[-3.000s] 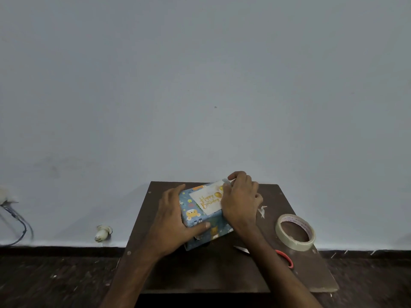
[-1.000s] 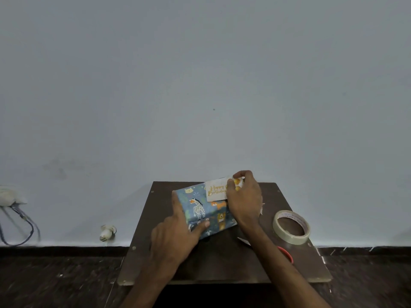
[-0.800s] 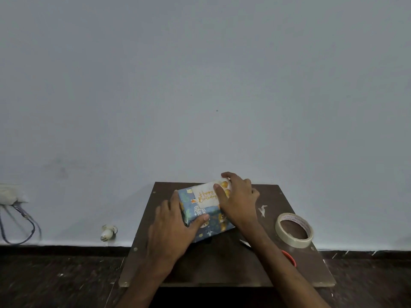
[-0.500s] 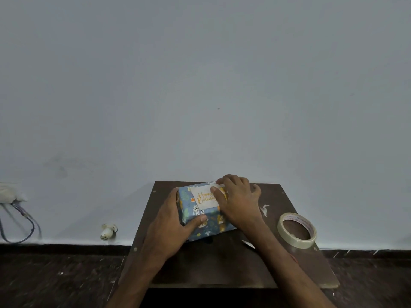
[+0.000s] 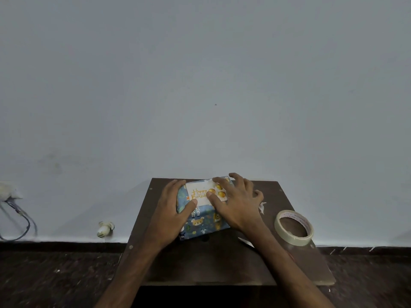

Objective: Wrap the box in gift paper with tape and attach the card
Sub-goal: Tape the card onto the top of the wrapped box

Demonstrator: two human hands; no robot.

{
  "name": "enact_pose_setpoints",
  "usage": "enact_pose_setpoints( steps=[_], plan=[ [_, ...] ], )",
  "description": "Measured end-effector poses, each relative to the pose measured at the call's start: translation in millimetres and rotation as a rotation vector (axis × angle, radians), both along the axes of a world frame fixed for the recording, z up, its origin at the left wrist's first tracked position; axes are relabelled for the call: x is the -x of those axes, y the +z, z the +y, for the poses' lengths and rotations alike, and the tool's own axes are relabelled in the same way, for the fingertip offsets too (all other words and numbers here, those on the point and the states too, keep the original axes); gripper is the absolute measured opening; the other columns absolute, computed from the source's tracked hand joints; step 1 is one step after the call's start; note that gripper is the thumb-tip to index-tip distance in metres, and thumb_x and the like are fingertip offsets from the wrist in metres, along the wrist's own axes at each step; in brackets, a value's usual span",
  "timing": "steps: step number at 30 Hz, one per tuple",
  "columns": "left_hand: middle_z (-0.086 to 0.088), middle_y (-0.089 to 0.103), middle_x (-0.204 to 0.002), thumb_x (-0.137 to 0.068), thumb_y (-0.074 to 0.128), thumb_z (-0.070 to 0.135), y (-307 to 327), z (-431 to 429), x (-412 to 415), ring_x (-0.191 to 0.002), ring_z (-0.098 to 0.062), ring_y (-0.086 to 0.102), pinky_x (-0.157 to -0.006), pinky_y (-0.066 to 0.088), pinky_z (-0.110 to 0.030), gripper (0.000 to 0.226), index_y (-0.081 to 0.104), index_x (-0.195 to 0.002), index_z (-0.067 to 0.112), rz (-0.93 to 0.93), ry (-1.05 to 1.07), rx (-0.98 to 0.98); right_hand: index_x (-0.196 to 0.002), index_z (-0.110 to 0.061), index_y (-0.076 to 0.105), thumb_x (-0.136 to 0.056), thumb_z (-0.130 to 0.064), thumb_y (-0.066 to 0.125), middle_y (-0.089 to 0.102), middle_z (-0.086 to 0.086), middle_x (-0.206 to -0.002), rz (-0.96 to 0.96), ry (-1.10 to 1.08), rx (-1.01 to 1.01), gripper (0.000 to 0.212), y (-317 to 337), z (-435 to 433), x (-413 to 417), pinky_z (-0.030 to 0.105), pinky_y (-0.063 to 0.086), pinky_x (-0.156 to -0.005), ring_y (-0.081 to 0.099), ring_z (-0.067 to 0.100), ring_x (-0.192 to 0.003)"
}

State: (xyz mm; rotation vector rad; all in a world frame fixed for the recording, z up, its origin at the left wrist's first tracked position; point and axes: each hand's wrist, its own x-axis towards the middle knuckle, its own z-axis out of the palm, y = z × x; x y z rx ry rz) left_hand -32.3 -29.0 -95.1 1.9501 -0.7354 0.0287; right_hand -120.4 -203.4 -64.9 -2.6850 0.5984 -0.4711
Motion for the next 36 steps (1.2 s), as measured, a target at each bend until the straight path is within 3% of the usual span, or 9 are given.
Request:
enact_pose_setpoints(
  steps=[3,6,7,10,13,15,20,29,36],
  plan=[
    [0.009,0.035,-0.148,-0.096,0.063,0.027,-1.1,0.7,2.5,-0.123,0.010,0.042,-0.098,0.041,-0.010,0.055,0.040,-0.146,0.025,-0.013,-0.009,-0.018,-0.145,-0.052,0.029,-0.082,-0.078,0.037,0.025,-0.009,-0.155,-0.014,0.096,-0.182,0.069,1.7,-5.2,5.0,0.057,0.022,-0.115,0.023,0.020,-0.142],
    [0.007,0.023,-0.161,-0.100,0.056,0.030,0.1,-0.1,5.5,-0.135,0.006,0.030,-0.086,0.030,0.009,0.059,0.031,-0.154,0.024,0.033,-0.004,-0.048,-0.152,-0.049,0.015,-0.085,-0.062,0.064,0.030,-0.015,-0.151,-0.135,0.298,-0.754,0.084,3.7,-20.5,19.8,0.041,0.039,-0.114,0.043,0.004,-0.133],
    [0.008,0.018,-0.163,-0.102,0.053,0.030,1.7,-0.7,7.0,-0.135,0.010,0.024,-0.081,0.026,0.013,0.058,0.030,-0.155,0.024,0.057,-0.012,-0.049,-0.153,-0.046,0.012,-0.082,-0.053,0.071,0.031,-0.018,-0.150,-0.128,0.336,-0.849,0.092,2.0,-25.4,25.1,0.037,0.042,-0.112,0.047,-0.001,-0.129],
    [0.009,0.009,-0.166,-0.104,0.046,0.033,6.1,-2.8,9.3,-0.132,0.017,0.016,-0.082,0.020,0.014,0.055,0.028,-0.155,0.028,0.092,-0.050,-0.029,-0.155,-0.034,0.015,-0.079,-0.034,0.082,0.045,-0.018,-0.144,-0.107,0.301,-0.706,0.101,-13.2,-23.7,31.2,0.029,0.047,-0.107,0.053,-0.002,-0.124],
    [0.010,0.008,-0.167,-0.095,0.044,0.051,10.2,-1.5,10.9,-0.139,0.010,0.010,-0.107,0.015,-0.009,0.063,0.030,-0.155,0.034,0.057,-0.037,-0.054,-0.153,-0.029,0.024,-0.081,-0.032,0.081,0.043,-0.009,-0.146,-0.174,0.234,-0.564,0.092,-21.6,-11.7,29.3,0.027,0.045,-0.107,0.049,0.006,-0.128],
    [0.008,0.009,-0.167,-0.089,0.044,0.057,12.0,1.0,11.0,-0.144,0.003,0.013,-0.110,0.017,-0.019,0.071,0.033,-0.154,0.031,0.030,-0.013,-0.085,-0.152,-0.030,0.026,-0.081,-0.034,0.080,0.038,-0.009,-0.149,-0.195,0.249,-0.545,0.090,-23.9,-9.2,28.3,0.032,0.043,-0.111,0.045,0.008,-0.133],
    [0.005,0.014,-0.166,-0.096,0.048,0.049,16.7,8.0,17.4,-0.148,-0.008,0.023,-0.102,0.018,-0.009,0.061,0.037,-0.151,0.025,-0.058,0.022,-0.167,-0.151,-0.028,0.027,-0.082,-0.032,0.080,0.034,-0.008,-0.150,-0.203,0.258,-0.503,0.087,-24.2,-7.3,28.5,0.032,0.041,-0.112,0.042,0.009,-0.134],
    [0.002,0.020,-0.164,-0.087,0.043,0.058,21.3,12.2,24.3,-0.144,-0.009,0.029,-0.105,0.023,-0.013,0.076,0.032,-0.152,0.020,-0.053,0.011,-0.188,-0.150,-0.028,0.028,-0.083,-0.031,0.079,0.034,-0.009,-0.150,-0.218,0.263,-0.500,0.084,-23.6,-6.1,26.6,0.034,0.041,-0.112,0.042,0.009,-0.133],
    [0.000,0.031,-0.158,-0.090,0.045,0.053,19.4,11.7,21.8,-0.138,-0.007,0.034,-0.103,0.024,-0.008,0.071,0.035,-0.150,0.017,-0.061,0.021,-0.150,-0.151,-0.027,0.026,-0.082,-0.031,0.079,0.032,-0.008,-0.152,-0.216,0.254,-0.499,0.087,-26.6,-5.6,25.3,0.031,0.041,-0.112,0.041,0.008,-0.134]
  ],
)
